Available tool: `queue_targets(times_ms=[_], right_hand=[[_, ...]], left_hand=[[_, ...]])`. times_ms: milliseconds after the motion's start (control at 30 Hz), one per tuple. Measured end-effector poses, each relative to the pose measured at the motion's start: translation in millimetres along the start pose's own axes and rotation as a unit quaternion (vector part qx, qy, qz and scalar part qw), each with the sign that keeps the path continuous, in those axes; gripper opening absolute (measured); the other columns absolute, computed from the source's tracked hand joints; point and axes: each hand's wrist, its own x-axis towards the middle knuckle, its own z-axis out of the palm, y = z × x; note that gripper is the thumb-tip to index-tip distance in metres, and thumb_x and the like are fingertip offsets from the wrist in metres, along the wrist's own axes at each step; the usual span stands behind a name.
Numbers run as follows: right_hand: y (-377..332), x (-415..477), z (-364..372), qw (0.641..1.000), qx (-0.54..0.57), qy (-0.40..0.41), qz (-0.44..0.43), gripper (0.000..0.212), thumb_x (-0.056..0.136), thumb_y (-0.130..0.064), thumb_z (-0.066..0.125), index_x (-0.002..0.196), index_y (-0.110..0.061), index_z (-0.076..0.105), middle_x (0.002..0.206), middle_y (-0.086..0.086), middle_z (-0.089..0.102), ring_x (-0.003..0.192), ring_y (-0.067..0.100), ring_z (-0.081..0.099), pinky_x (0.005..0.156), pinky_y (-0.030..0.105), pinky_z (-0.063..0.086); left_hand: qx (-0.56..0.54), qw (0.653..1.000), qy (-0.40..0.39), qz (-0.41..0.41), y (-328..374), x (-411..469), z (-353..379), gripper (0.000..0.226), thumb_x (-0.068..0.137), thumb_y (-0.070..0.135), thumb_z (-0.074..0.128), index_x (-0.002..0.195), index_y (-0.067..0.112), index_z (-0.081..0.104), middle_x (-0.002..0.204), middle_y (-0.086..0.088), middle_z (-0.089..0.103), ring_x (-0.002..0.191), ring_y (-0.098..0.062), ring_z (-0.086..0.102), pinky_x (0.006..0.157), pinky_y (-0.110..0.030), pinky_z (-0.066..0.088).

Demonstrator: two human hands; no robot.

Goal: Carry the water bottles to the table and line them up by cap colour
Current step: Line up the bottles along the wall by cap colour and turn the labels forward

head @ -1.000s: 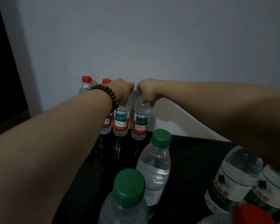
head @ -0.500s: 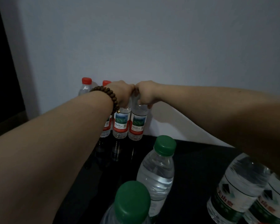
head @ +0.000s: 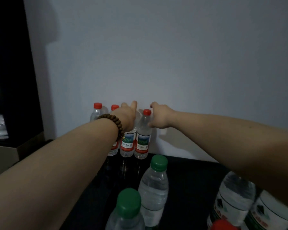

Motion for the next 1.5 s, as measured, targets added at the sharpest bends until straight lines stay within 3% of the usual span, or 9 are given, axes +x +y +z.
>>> queue_targets(times_ms=[233,333,500,633,767,933,1200,1367,1500], right_hand=[[-12.7,-93.3,-55.7,0.996,-0.076,-0.018,-0.035,0.037,0.094,-0.029,0.068,0.121,-0.004,0.070,0.120,0.014,0.070,0.110,0.031,0.065,0.095,0.039,0.054],[-18.1,-135.6,-77.6,0.995,-0.086,-0.034,-0.035,0.033,0.095,-0.028,0.067,0.114,-0.002,0.074,0.113,0.015,0.074,0.105,0.030,0.070,0.093,0.040,0.056],[-15.0,-206.8,-109.4,0.998,-0.040,-0.030,-0.028,0.029,0.095,-0.032,0.069,0.108,-0.007,0.076,0.102,0.011,0.077,0.097,0.024,0.072,0.087,0.036,0.059],[-5.9,-258.1,-120.3,1.000,0.007,-0.022,-0.020,0.028,0.095,-0.035,0.071,0.107,-0.011,0.075,0.098,0.006,0.076,0.090,0.021,0.073,0.076,0.031,0.056],[-0.8,-293.7,-124.1,0.999,0.026,-0.030,-0.006,0.028,0.094,-0.037,0.072,0.103,-0.010,0.075,0.090,0.001,0.074,0.077,0.015,0.074,0.063,0.025,0.055],[-3.5,-325.5,-123.4,0.999,0.011,-0.046,-0.008,0.028,0.094,-0.038,0.073,0.102,-0.011,0.074,0.084,-0.002,0.072,0.069,0.010,0.071,0.053,0.020,0.048],[-14.6,-354.5,-107.3,0.998,0.003,-0.055,-0.011,0.039,0.094,-0.040,0.072,0.117,-0.009,0.070,0.087,0.000,0.070,0.073,0.015,0.071,0.058,0.024,0.052],[-36.4,-354.2,-81.8,0.995,-0.064,-0.073,-0.034,0.051,0.094,-0.047,0.069,0.128,-0.010,0.065,0.123,0.010,0.069,0.110,0.028,0.067,0.096,0.041,0.056],[-49.6,-351.3,-71.5,0.990,-0.105,-0.089,-0.042,0.045,0.095,-0.041,0.068,0.128,-0.010,0.067,0.126,0.010,0.070,0.115,0.028,0.067,0.102,0.043,0.053]], left_hand=[[0.074,0.996,-0.020,0.052,18.8,-77.6,-44.7,0.068,0.091,0.017,0.074,0.148,0.015,0.037,0.140,-0.014,0.043,0.118,-0.033,0.058,0.088,-0.036,0.054],[0.114,0.989,-0.058,0.071,27.1,-114.2,-76.0,0.063,0.094,0.024,0.070,0.149,0.015,0.040,0.138,-0.011,0.052,0.118,-0.031,0.060,0.096,-0.040,0.055],[0.138,0.985,-0.060,0.085,54.2,-174.6,-134.6,0.032,0.100,0.027,0.064,0.129,0.015,0.057,0.111,-0.006,0.064,0.079,-0.020,0.071,0.075,-0.036,0.064],[0.163,0.979,-0.066,0.100,80.7,-227.8,-163.5,0.025,0.102,0.029,0.062,0.121,0.012,0.063,0.103,-0.007,0.070,0.073,-0.018,0.075,0.074,-0.036,0.064],[0.146,0.978,-0.089,0.120,107.0,-273.0,-168.5,0.017,0.102,0.028,0.061,0.113,0.014,0.061,0.097,-0.006,0.071,0.068,-0.017,0.075,0.059,-0.028,0.060],[0.129,0.975,-0.147,0.103,125.9,-313.2,-161.8,0.026,0.102,0.036,0.062,0.116,0.014,0.061,0.091,-0.008,0.076,0.069,-0.020,0.078,0.074,-0.037,0.065],[0.104,0.963,-0.241,0.067,128.8,-363.2,-138.6,0.053,0.089,0.065,0.066,0.106,0.015,0.059,0.096,-0.002,0.066,0.069,-0.019,0.078,0.079,-0.039,0.065],[0.115,0.957,-0.238,0.120,125.8,-380.4,-99.1,0.060,0.092,0.055,0.070,0.134,0.016,0.052,0.117,-0.004,0.066,0.067,-0.016,0.077,0.079,-0.037,0.064],[0.122,0.961,-0.209,0.131,122.1,-383.4,-87.8,0.050,0.093,0.045,0.073,0.127,0.014,0.054,0.108,-0.006,0.075,0.067,-0.014,0.077,0.080,-0.038,0.064]])
